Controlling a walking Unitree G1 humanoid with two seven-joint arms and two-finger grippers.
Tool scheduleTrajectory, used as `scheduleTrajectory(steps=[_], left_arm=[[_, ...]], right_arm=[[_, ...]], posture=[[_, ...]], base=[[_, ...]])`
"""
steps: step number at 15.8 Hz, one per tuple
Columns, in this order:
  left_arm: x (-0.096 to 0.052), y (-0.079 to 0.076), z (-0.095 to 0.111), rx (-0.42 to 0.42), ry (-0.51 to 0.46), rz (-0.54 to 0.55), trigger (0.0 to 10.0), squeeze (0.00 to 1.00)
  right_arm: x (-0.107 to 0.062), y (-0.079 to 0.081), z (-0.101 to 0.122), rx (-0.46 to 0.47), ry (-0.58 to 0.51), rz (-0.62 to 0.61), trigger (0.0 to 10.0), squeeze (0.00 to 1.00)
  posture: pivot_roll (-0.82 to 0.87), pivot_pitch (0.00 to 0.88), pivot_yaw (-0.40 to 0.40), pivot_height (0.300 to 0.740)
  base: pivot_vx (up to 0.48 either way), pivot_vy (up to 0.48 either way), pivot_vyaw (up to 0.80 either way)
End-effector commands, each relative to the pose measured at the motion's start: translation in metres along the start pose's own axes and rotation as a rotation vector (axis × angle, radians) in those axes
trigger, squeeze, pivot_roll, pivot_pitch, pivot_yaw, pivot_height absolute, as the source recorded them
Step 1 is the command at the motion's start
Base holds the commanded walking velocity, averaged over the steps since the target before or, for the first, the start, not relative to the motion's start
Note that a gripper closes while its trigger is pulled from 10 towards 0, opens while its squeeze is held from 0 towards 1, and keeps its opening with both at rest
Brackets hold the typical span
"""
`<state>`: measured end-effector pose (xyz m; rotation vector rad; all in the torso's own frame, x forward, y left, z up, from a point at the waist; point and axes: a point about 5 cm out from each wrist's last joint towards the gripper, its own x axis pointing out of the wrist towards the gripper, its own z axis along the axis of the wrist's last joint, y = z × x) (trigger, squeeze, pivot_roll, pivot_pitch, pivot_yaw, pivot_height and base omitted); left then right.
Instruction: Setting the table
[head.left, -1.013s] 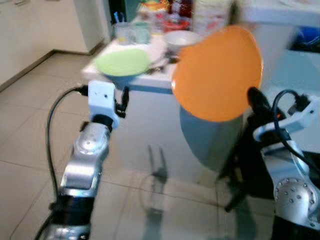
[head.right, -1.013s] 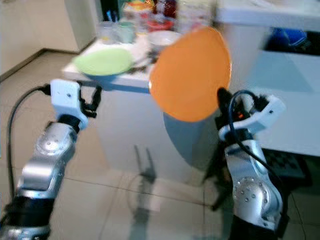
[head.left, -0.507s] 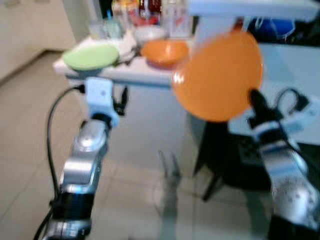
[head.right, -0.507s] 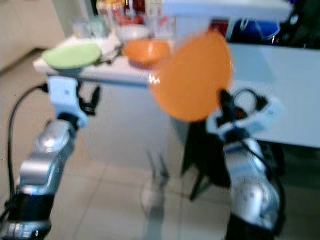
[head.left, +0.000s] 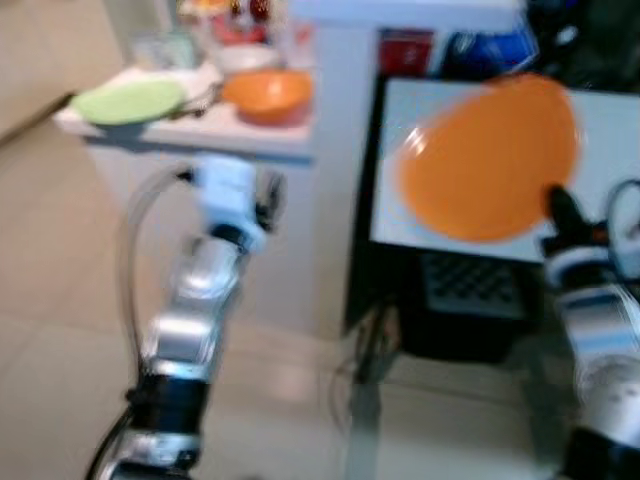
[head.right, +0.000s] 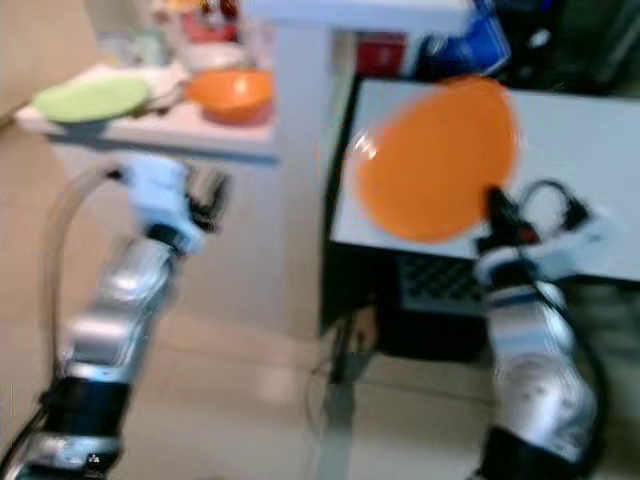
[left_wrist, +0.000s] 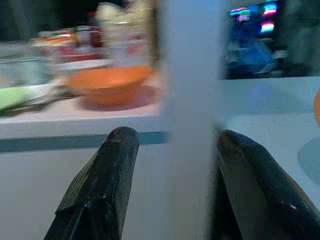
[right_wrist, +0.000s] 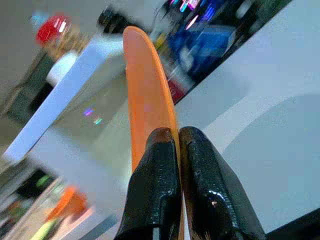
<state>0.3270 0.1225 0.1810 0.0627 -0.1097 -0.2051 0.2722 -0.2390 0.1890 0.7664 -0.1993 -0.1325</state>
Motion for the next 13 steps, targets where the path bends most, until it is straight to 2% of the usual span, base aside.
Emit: scheduleTrajectory(steps=[1,2,4,6,8,10,11,13], left_arm=[[-0.003,0.008,0.006,0.015,-0.022,0.037,10.0,0.0],[-0.004,0.009,0.007,0.017,-0.024,0.043,10.0,0.0],[-0.006,0.007,0.004,0.034,-0.01,0.036,10.0,0.0],[-0.002,0.005,0.004,0.064,-0.019,0.018,10.0,0.0],[0.0,0.01,0.01,0.025,-0.013,0.087,10.0,0.0],[0.0,0.009,0.021,0.065,-0.066,0.066,10.0,0.0],[0.001,0.008,0.026,0.094,-0.081,0.044,10.0,0.0],[0.003,0.009,0.027,0.115,-0.087,0.039,10.0,0.0]], right_arm=[[0.007,0.019,-0.001,0.017,0.001,0.085,10.0,0.0],[0.011,0.021,-0.005,0.013,0.015,0.088,10.0,0.0],[0.012,0.029,-0.009,0.011,0.03,0.12,10.0,0.0],[0.007,0.026,-0.012,-0.009,0.027,0.079,10.0,0.0],[0.008,0.028,-0.013,-0.014,0.028,0.076,10.0,0.0],[0.01,0.021,-0.023,-0.015,0.06,0.027,10.0,0.0],[0.008,0.014,-0.034,-0.052,0.1,-0.03,10.0,0.0],[0.006,0.007,-0.041,-0.004,0.112,-0.084,10.0,0.0]], posture=[[-0.04,0.0,-0.033,0.74],[-0.04,0.0,-0.035,0.74],[-0.05,0.0,0.011,0.74],[-0.06,0.0,0.013,0.74],[-0.05,0.0,0.012,0.74],[-0.04,0.0,0.019,0.74],[-0.04,0.0,0.029,0.74],[-0.05,0.0,0.041,0.74]], base=[[0.0,-0.442,0.0],[0.0,-0.439,0.0],[0.0,-0.439,0.0],[0.0,-0.439,0.0],[0.0,0.0,0.0],[0.0,0.0,0.0],[0.0,0.0,0.0],[0.131,0.0,0.0]])
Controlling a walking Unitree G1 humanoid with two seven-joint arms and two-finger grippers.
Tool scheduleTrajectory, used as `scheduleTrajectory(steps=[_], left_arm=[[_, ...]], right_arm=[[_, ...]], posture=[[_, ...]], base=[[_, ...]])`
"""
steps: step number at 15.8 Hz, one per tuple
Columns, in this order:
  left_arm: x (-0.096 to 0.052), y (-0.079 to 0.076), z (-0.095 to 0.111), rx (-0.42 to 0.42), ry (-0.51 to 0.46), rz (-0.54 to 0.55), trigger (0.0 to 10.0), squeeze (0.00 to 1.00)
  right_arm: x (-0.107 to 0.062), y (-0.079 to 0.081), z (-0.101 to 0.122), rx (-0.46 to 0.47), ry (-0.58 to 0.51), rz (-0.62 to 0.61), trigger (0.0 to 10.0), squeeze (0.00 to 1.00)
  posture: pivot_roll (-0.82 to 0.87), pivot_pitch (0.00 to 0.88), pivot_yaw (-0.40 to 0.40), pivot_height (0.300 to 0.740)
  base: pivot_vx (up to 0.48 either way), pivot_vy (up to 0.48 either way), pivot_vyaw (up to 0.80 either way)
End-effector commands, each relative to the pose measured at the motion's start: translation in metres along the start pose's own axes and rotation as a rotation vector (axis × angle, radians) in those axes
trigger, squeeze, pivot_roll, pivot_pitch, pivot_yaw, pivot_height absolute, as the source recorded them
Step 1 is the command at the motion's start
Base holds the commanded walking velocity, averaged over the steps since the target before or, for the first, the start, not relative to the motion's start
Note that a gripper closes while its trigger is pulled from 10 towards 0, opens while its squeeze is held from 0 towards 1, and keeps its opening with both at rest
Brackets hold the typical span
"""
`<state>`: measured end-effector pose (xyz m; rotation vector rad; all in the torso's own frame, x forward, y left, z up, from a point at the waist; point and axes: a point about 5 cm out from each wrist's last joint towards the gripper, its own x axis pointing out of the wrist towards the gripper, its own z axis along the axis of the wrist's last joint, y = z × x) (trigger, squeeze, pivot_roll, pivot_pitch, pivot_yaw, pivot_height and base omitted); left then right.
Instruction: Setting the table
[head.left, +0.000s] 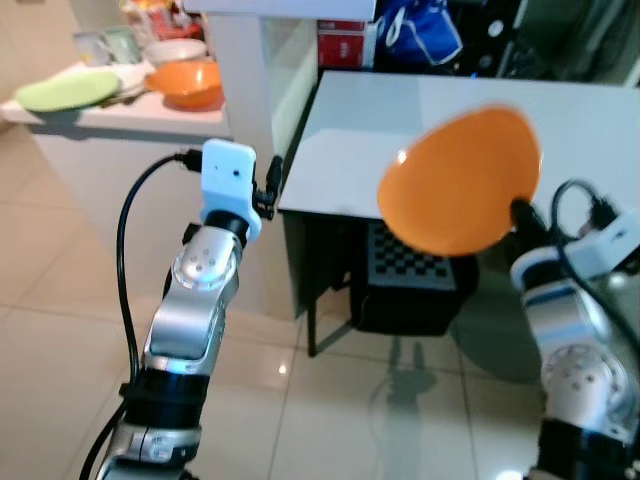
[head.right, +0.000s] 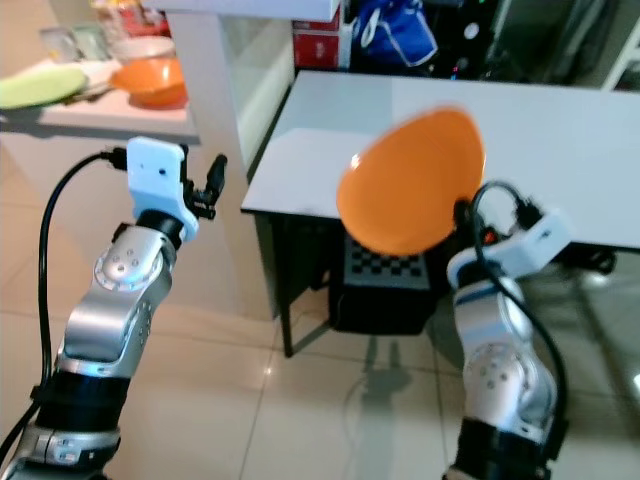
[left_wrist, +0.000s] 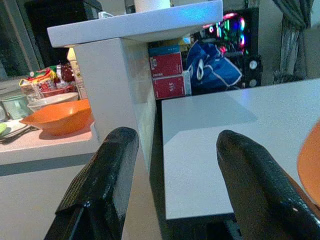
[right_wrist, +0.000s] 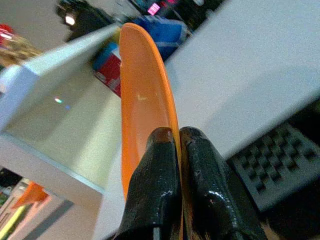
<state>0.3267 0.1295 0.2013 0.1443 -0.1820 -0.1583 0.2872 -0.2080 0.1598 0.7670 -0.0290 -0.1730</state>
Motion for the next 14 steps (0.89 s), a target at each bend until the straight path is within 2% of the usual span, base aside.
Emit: scheduleTrajectory(steps=[1,7,12,14], left_arm=[[0.002,0.003,0.005,0.022,-0.017,-0.003,10.0,0.0],[0.0,0.004,-0.002,0.021,0.008,-0.025,10.0,0.0],[0.0,0.003,-0.003,0.017,0.009,-0.039,10.0,0.0],[0.0,0.002,-0.002,0.015,0.007,-0.043,10.0,0.0]], right_arm=[[0.001,0.003,0.003,0.019,-0.022,0.006,10.0,0.0],[0.008,0.014,0.007,0.027,-0.038,0.03,10.0,0.0],[0.01,0.016,0.015,0.044,-0.06,0.038,10.0,0.0],[0.011,0.016,0.015,0.043,-0.057,0.038,10.0,0.0]], posture=[[-0.05,0.0,0.039,0.74],[-0.06,0.0,0.047,0.74],[-0.06,0.0,0.049,0.74],[-0.06,0.0,0.048,0.74]], base=[[0.326,0.0,0.0],[0.387,0.0,0.0],[0.415,0.0,0.0],[0.416,0.0,-0.79]])
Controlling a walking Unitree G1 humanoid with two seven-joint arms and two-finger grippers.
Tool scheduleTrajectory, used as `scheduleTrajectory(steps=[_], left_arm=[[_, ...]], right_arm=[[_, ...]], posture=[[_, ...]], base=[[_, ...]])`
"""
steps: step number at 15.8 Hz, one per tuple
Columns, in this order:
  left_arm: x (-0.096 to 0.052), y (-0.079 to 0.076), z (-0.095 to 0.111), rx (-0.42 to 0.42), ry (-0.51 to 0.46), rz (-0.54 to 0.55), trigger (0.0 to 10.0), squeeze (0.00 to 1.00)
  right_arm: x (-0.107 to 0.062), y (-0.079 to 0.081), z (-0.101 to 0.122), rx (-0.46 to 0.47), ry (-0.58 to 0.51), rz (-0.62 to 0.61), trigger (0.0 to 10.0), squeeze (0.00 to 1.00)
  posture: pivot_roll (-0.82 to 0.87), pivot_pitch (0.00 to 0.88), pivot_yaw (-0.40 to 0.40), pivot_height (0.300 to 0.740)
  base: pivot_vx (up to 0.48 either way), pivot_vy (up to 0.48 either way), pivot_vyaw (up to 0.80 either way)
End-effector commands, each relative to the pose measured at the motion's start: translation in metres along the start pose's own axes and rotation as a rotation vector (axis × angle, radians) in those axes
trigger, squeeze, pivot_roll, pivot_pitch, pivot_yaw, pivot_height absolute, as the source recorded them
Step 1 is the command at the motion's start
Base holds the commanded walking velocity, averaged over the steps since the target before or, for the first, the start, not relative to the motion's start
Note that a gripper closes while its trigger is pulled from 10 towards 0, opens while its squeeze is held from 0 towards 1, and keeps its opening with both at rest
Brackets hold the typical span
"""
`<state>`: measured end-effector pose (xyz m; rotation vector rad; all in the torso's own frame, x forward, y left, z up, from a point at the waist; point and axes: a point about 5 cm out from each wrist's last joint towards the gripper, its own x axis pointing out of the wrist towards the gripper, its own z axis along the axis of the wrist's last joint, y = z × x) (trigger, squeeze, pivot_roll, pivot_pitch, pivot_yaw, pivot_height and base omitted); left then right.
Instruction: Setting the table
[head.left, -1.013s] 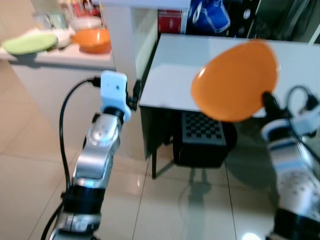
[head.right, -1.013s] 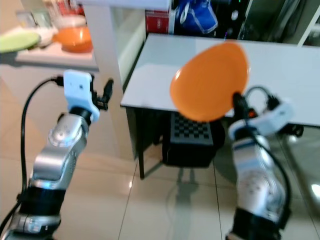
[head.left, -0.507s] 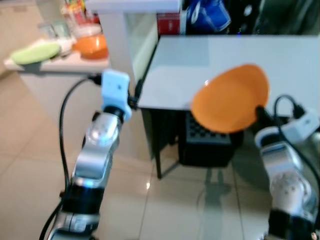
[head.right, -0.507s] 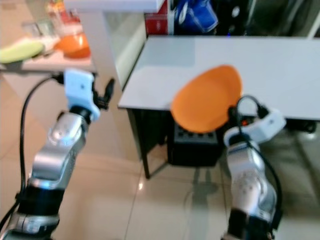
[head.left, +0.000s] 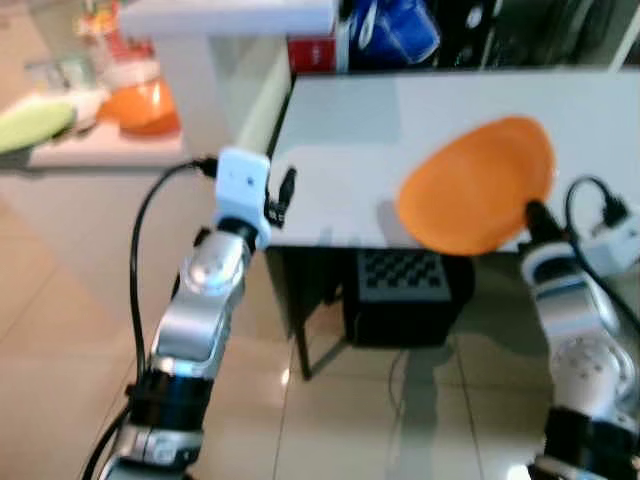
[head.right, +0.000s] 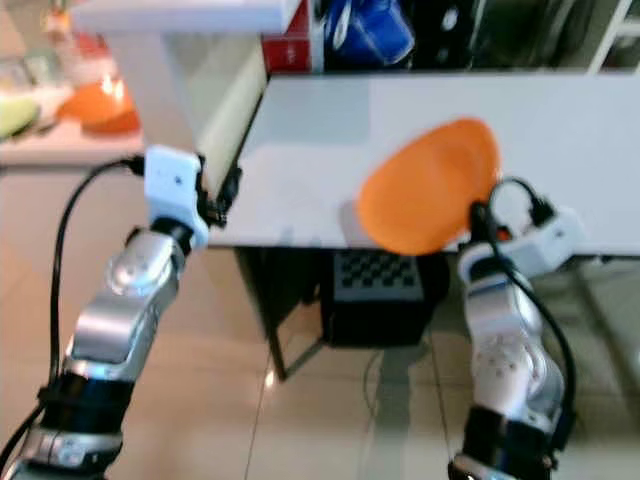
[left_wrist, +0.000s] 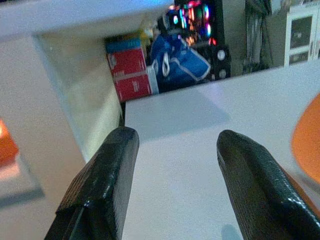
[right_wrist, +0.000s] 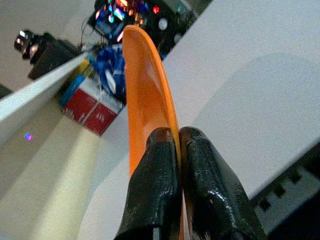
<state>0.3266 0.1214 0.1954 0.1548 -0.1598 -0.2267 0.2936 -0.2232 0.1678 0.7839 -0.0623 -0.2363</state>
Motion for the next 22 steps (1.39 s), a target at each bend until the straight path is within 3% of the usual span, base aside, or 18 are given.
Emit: scheduleTrajectory(steps=[1,6,11,18,20,22], left_arm=[[-0.002,0.01,0.002,0.011,-0.009,0.026,10.0,0.0],[-0.005,0.008,-0.001,0.003,-0.001,0.021,10.0,0.0],[-0.009,0.008,-0.003,0.0,0.01,0.03,10.0,0.0],[-0.024,0.008,-0.009,0.05,0.035,-0.014,10.0,0.0],[-0.031,0.004,-0.012,0.016,0.062,-0.095,10.0,0.0],[-0.04,-0.008,-0.015,-0.008,0.099,-0.254,10.0,0.0]], right_arm=[[0.001,0.02,-0.002,0.024,-0.001,0.083,10.0,0.0],[0.002,0.019,-0.004,0.02,0.044,0.094,10.0,0.0],[0.005,0.016,-0.008,0.093,0.132,0.115,10.0,0.0],[0.013,-0.001,-0.023,0.169,0.205,0.064,10.0,0.0],[0.02,-0.005,-0.031,0.203,0.228,0.025,10.0,0.0],[0.027,-0.004,-0.038,0.214,0.245,0.011,10.0,0.0]], posture=[[-0.06,0.0,0.046,0.74],[-0.06,0.0,0.036,0.74],[-0.06,0.0,0.028,0.74],[-0.03,0.0,0.018,0.74],[-0.02,0.0,0.014,0.74],[-0.02,0.0,0.015,0.74]], base=[[0.416,0.0,-0.79],[0.418,0.0,-0.31],[0.394,0.0,0.0],[0.0,0.0,0.0],[0.0,0.0,0.0],[0.0,0.0,0.0]])
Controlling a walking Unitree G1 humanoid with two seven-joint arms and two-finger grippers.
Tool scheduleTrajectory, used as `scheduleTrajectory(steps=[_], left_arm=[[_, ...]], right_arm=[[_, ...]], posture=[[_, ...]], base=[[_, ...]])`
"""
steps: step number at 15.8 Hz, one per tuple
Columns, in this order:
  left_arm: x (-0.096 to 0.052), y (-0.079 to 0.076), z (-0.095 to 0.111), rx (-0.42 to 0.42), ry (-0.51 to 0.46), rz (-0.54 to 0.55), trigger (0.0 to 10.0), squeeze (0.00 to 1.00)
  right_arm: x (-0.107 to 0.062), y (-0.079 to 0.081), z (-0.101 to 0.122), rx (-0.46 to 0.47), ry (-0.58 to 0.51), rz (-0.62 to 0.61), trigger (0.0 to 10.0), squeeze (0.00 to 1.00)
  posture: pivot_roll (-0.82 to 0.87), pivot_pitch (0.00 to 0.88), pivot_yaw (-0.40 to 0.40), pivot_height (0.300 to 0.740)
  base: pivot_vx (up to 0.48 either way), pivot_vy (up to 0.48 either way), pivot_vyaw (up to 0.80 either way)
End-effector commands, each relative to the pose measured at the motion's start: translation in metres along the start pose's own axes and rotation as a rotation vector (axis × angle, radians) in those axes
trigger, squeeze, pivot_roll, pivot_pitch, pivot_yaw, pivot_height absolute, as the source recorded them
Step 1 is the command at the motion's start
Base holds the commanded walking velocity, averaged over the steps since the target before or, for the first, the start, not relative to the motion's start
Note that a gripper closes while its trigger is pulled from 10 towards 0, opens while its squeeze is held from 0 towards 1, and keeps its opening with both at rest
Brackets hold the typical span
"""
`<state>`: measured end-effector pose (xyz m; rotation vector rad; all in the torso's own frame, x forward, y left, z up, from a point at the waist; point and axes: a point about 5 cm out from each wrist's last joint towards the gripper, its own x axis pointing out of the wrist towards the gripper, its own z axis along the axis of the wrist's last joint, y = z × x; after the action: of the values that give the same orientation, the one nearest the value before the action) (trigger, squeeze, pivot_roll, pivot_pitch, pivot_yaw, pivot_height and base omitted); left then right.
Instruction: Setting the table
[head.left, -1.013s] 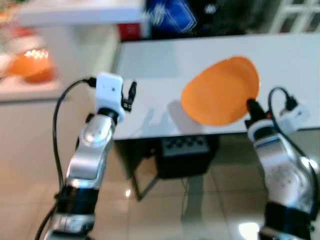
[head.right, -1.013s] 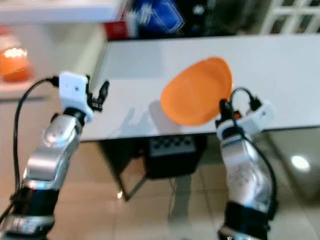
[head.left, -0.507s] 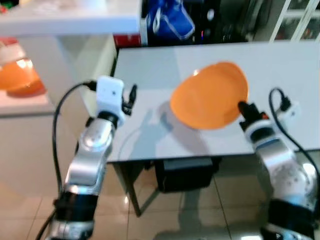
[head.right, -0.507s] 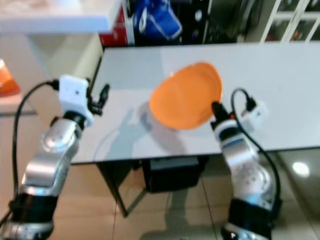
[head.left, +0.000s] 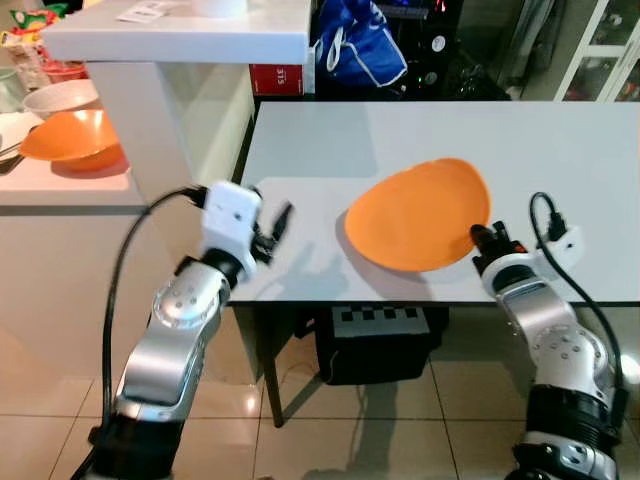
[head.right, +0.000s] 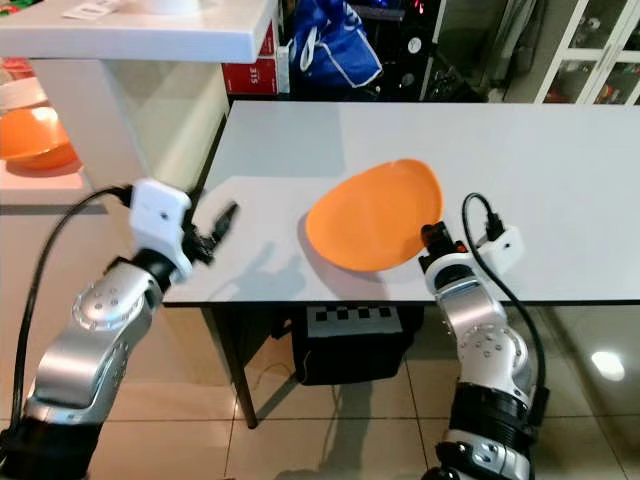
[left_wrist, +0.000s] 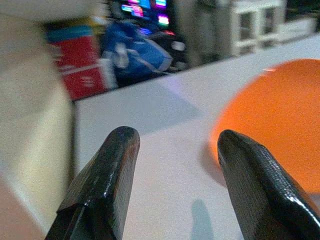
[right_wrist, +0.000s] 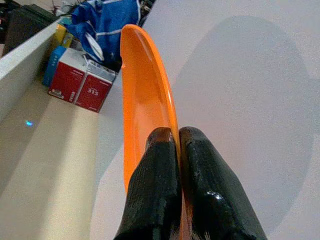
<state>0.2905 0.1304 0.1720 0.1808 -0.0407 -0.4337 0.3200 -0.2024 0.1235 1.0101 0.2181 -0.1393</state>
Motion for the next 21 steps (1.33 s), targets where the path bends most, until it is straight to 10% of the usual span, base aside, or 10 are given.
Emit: scheduleTrajectory(steps=[1,5,21], left_arm=[[-0.004,-0.011,0.0,-0.025,0.02,-0.116,10.0,0.0],[-0.023,-0.028,-0.01,0.003,0.115,-0.321,10.0,0.0],[0.003,0.0,0.011,0.032,0.016,0.039,10.0,0.0]], right_arm=[[0.005,0.01,0.008,0.0,-0.037,0.029,10.0,0.0],[0.027,0.005,-0.013,-0.013,0.054,-0.024,10.0,0.0],[0.056,0.011,-0.002,0.121,-0.067,-0.011,10.0,0.0]], posture=[[-0.02,0.0,0.013,0.74],[-0.01,0.0,0.005,0.74],[0.0,0.0,0.018,0.74]], base=[[0.0,0.0,0.0],[0.0,0.0,0.0],[0.0,0.0,0.0]])
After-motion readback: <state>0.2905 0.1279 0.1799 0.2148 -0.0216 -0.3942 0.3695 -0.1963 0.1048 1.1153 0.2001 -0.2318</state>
